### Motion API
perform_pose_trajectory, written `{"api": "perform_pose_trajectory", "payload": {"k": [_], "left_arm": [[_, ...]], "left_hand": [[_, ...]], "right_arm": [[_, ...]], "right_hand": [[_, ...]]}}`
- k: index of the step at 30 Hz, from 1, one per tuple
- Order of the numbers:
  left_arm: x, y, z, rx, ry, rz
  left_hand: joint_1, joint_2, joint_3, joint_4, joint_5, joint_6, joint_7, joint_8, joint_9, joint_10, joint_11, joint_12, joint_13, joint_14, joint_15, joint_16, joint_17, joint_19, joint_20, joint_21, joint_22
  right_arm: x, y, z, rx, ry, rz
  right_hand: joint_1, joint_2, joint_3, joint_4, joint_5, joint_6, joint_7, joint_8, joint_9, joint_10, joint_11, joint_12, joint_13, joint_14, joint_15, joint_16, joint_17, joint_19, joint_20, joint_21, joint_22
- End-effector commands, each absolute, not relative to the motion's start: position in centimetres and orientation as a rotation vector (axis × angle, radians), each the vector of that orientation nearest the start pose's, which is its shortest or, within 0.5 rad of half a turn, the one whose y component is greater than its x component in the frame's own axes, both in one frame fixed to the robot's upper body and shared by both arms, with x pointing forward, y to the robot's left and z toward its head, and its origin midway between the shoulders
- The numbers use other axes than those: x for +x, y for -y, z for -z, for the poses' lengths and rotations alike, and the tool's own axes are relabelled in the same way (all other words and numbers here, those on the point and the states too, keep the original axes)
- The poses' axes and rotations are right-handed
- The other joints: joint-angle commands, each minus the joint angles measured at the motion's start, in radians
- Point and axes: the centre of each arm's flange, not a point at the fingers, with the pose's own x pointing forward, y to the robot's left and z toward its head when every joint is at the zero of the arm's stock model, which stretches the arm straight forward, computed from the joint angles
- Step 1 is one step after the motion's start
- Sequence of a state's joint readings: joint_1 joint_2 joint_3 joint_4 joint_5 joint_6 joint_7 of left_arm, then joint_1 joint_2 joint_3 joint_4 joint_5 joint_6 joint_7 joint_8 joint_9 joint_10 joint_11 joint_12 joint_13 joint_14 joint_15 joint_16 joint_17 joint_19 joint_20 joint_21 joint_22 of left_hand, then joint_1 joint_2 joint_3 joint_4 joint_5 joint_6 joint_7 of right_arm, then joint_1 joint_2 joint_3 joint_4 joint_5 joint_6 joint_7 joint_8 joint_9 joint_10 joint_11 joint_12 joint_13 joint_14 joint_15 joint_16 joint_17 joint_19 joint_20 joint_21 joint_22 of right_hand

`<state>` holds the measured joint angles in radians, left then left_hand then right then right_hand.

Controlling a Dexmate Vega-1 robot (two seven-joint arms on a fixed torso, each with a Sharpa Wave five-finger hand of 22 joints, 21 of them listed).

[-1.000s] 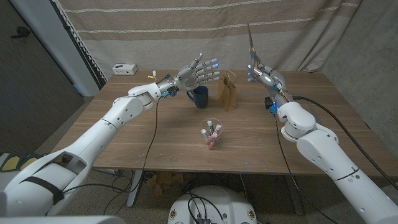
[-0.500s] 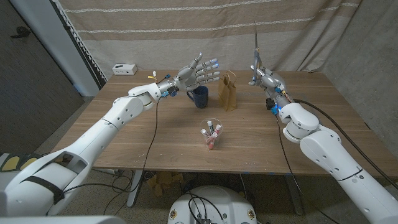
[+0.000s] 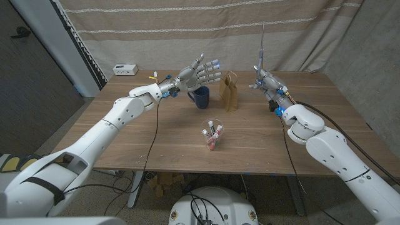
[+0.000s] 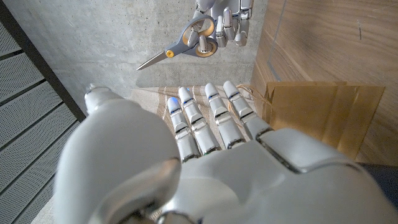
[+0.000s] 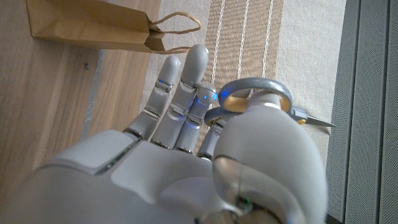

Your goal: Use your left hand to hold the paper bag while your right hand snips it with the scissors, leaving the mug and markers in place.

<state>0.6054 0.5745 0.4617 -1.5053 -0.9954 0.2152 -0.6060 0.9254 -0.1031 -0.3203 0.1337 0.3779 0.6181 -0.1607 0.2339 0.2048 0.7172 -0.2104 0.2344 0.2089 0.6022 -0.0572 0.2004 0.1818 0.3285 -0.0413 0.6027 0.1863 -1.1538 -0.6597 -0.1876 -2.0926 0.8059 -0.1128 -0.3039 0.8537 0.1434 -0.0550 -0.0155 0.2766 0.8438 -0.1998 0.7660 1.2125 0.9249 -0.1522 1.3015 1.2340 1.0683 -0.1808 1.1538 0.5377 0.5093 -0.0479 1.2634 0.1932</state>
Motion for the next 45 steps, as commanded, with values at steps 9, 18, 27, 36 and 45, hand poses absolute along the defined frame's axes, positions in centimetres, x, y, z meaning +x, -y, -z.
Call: {"api": "perform_pose_trajectory", "payload": {"k": [9, 18, 27, 36, 45], "left_arm": [[60.1, -16.7, -8.1, -0.064, 0.4, 1.043], [60.1, -16.8, -8.0, -0.067, 0.399, 1.036], [60.1, -16.8, -8.0, -0.07, 0.397, 1.034], [60.1, -16.7, -7.9, -0.068, 0.394, 1.035], [60.1, -16.7, -8.0, -0.068, 0.395, 1.036]], "left_hand": [[-0.001, 0.013, 0.0, 0.0, 0.008, 0.015, 0.002, -0.002, -0.002, 0.012, 0.003, 0.005, 0.004, 0.009, -0.163, 0.0, 0.003, 0.013, -0.113, -0.004, 0.0], [-0.003, 0.016, 0.0, 0.0, 0.009, 0.019, 0.004, -0.002, -0.002, 0.016, 0.003, 0.005, 0.003, 0.01, -0.163, 0.0, 0.003, 0.013, -0.112, -0.007, 0.001], [-0.004, 0.02, 0.001, 0.001, 0.009, 0.024, 0.005, -0.002, -0.002, 0.021, 0.003, 0.005, 0.003, 0.012, -0.163, 0.0, 0.003, 0.014, -0.112, -0.009, 0.001], [-0.006, 0.024, 0.001, 0.002, 0.009, 0.026, 0.008, -0.003, -0.003, 0.025, 0.003, 0.005, 0.003, 0.012, -0.164, 0.0, 0.003, 0.015, -0.113, -0.011, 0.001], [-0.007, 0.026, 0.002, 0.002, 0.009, 0.026, 0.009, -0.004, -0.003, 0.027, 0.003, 0.005, 0.003, 0.013, -0.164, 0.0, 0.003, 0.015, -0.113, -0.013, 0.001]], "right_arm": [[52.2, 24.1, -2.2, 0.207, 0.497, -0.351], [52.6, 24.2, -2.2, 0.242, 0.472, -0.404], [52.8, 24.4, -2.1, 0.258, 0.45, -0.446], [52.9, 24.7, -1.8, 0.291, 0.438, -0.48], [52.6, 25.0, -1.6, 0.315, 0.431, -0.492]], "right_hand": [[-0.058, 0.007, -0.012, 0.003, -0.004, 0.172, 0.102, 0.803, 0.024, 0.096, -0.029, 0.212, 0.006, 0.059, -0.037, 0.251, 0.289, 0.087, -0.119, 0.069, 0.005], [-0.07, -0.021, -0.025, -0.004, -0.008, 0.222, 0.104, 0.812, 0.027, 0.13, -0.028, 0.265, 0.007, 0.055, -0.037, 0.246, 0.279, 0.136, -0.13, 0.086, 0.0], [-0.003, -0.077, -0.03, -0.064, 0.014, 0.235, 0.103, 0.813, 0.031, 0.12, -0.019, 0.268, 0.006, 0.033, -0.038, 0.212, 0.227, 0.12, -0.124, 0.082, -0.005], [0.03, -0.05, -0.026, -0.086, 0.034, 0.262, 0.146, 0.814, 0.032, 0.128, -0.004, -0.045, -0.409, 0.04, -0.044, 0.022, -0.148, 0.094, -0.116, 0.068, -0.01], [0.017, -0.027, -0.033, -0.08, 0.028, 0.251, 0.181, 0.816, 0.032, -0.026, 0.035, -0.442, -0.844, -0.044, -0.05, -0.154, -0.313, 0.036, -0.089, 0.014, -0.015]]}}
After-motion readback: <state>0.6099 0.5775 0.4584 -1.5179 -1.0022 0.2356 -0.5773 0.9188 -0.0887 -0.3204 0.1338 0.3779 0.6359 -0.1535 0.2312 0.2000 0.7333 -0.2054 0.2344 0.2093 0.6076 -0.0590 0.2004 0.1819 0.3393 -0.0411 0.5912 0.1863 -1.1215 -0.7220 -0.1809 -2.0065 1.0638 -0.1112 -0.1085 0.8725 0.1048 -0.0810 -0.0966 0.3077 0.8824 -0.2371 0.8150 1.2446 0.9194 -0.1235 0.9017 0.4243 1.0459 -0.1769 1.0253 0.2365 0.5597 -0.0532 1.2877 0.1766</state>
